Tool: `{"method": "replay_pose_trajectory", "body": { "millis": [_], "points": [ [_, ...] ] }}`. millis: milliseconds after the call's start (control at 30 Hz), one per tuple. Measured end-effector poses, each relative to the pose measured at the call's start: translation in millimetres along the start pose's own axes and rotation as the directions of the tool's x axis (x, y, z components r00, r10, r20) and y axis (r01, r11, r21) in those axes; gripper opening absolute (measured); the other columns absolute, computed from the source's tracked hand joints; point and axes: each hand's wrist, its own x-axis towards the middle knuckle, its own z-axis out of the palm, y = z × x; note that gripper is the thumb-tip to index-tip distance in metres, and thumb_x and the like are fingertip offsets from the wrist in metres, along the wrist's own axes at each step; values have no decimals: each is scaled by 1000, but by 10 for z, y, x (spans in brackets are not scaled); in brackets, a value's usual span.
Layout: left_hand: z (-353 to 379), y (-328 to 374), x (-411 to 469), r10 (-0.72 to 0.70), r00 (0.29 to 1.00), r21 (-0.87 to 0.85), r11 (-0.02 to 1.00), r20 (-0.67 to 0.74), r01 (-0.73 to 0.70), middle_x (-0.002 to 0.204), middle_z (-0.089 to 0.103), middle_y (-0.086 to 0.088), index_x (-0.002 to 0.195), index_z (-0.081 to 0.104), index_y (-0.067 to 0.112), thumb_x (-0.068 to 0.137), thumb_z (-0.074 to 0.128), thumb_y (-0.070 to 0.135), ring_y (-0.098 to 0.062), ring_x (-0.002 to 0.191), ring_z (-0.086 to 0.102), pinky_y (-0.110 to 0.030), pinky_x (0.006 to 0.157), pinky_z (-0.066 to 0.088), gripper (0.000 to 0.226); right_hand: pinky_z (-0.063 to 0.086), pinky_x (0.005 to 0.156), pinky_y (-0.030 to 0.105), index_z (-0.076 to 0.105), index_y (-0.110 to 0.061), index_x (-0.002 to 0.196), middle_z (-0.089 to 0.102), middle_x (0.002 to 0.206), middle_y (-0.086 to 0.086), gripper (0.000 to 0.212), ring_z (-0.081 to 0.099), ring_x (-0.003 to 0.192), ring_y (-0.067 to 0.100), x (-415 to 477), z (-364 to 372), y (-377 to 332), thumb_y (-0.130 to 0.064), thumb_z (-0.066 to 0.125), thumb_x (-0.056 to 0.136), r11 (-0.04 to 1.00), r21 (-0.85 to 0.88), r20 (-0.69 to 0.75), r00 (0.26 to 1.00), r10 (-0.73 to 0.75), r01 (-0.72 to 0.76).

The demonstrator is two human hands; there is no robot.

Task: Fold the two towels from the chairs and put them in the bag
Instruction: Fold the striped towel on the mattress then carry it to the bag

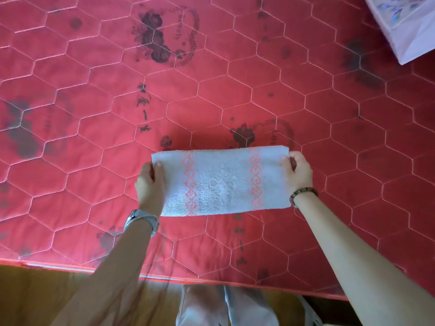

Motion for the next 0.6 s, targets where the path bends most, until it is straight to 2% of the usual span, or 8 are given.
{"method": "replay_pose_trajectory", "body": {
  "millis": [100,233,300,367,433,467,533,600],
  "points": [
    [73,-65,127,4,1000,45,999,15,-5,62,33,1,80,40,8,106,42,26,-17,56,27,-24,46,23,32,35,52,26,54,-20,92,49,63,-9,9,45,56,6,125,62,51,-27,52,98,999,-44,12,1000,9,-8],
    [105,-132,219,32,999,114,993,26,-35,62,39,1,81,45,5,105,46,23,-18,56,33,-26,49,26,30,39,53,29,56,-17,98,60,71,2,14,52,60,20,183,83,79,-30,50,99,994,-108,45,999,19,-14],
    [123,-125,212,23,1000,101,995,-15,-21,74,51,-3,92,53,4,102,50,22,-26,67,46,-26,57,37,21,45,57,33,53,-15,105,64,81,5,15,59,66,24,165,82,29,-28,50,99,989,-147,29,999,14,-9],
    [140,-116,186,113,987,146,985,-115,-96,100,57,-10,109,53,3,97,54,16,-30,91,53,-39,79,46,18,53,68,41,49,-15,117,61,105,4,20,62,83,24,101,81,-70,-19,52,97,978,-205,-23,998,-53,47],
    [207,-83,143,371,920,275,904,-127,-327,120,56,-19,119,53,-1,89,56,5,-33,109,48,-46,97,41,31,52,90,42,48,-12,128,51,131,8,37,57,110,26,16,101,-155,-9,54,92,905,-338,-40,956,-289,259],
    [268,-60,107,498,865,306,834,-60,-459,130,55,-21,123,54,-2,87,54,2,-33,119,46,-44,103,37,36,45,102,40,48,-10,133,47,140,9,44,51,122,26,-47,125,-201,-5,55,89,836,-397,7,912,-411,379],
    [434,7,-25,657,737,279,687,157,-671,149,46,-21,125,55,-2,91,47,4,-32,140,37,-44,114,29,35,27,114,32,46,-11,140,40,152,5,54,41,137,24,-186,257,-274,-6,53,87,694,-445,174,815,-553,566],
    [651,32,-205,704,610,281,541,365,-793,159,35,-16,134,51,-1,95,46,8,-29,149,28,-48,122,20,41,18,117,29,42,-12,145,31,158,0,56,31,145,22,-318,491,-249,-11,51,90,587,-439,335,730,-596,681]
  ]
}}
